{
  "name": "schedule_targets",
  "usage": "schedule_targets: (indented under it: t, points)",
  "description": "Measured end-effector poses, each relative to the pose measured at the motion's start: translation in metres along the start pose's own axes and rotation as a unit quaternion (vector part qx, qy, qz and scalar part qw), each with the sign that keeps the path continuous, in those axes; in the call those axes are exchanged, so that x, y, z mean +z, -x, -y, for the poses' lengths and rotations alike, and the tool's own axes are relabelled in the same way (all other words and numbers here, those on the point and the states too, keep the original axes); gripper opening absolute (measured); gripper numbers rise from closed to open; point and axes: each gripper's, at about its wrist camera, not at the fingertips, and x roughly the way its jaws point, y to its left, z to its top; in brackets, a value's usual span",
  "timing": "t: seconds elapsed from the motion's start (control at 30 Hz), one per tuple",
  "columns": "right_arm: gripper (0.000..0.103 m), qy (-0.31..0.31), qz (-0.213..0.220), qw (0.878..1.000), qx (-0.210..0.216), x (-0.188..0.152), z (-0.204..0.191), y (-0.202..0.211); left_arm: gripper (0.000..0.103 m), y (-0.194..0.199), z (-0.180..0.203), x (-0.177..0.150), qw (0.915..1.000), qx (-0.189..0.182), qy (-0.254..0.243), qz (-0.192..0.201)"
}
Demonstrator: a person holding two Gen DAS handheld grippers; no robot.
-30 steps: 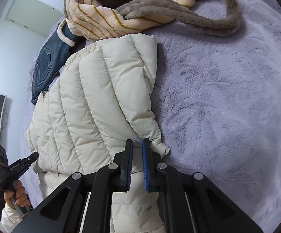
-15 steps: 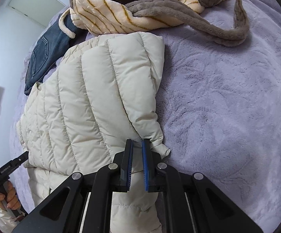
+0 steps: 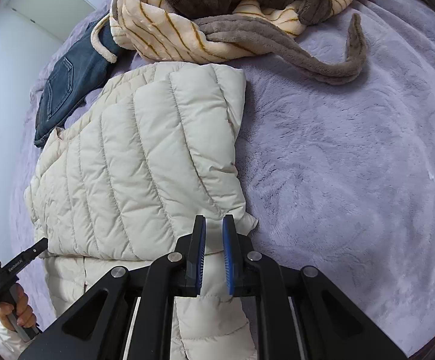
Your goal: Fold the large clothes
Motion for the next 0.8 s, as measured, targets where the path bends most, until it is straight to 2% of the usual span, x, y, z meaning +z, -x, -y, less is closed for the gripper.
schedule_targets:
  t: [0.33, 0.7, 0.77, 0.8]
  points:
    - [0.013, -0.001, -0.019, 1.000, 0.007, -0.018, -0.008, 0.023, 0.009, 0.031, 0.009, -0.016, 0.9994, 0.035, 0.003, -0.007]
    - [0.018, -0.002, -0.039, 0.999, 0.022, -0.053, -0.010, 0.052, 0.009, 0.066, 0.024, -0.052, 0.9987, 0.050, 0.008, -0.012]
    - [0.018, 0.003, -0.039, 0.999, 0.023, -0.056, -0.011, 0.057, 0.045, 0.072, 0.026, -0.060, 0.9985, 0.053, 0.011, -0.012]
    - [0.018, 0.006, -0.038, 0.999, 0.023, -0.058, -0.013, 0.059, 0.084, 0.076, 0.026, -0.063, 0.9982, 0.057, 0.016, -0.006]
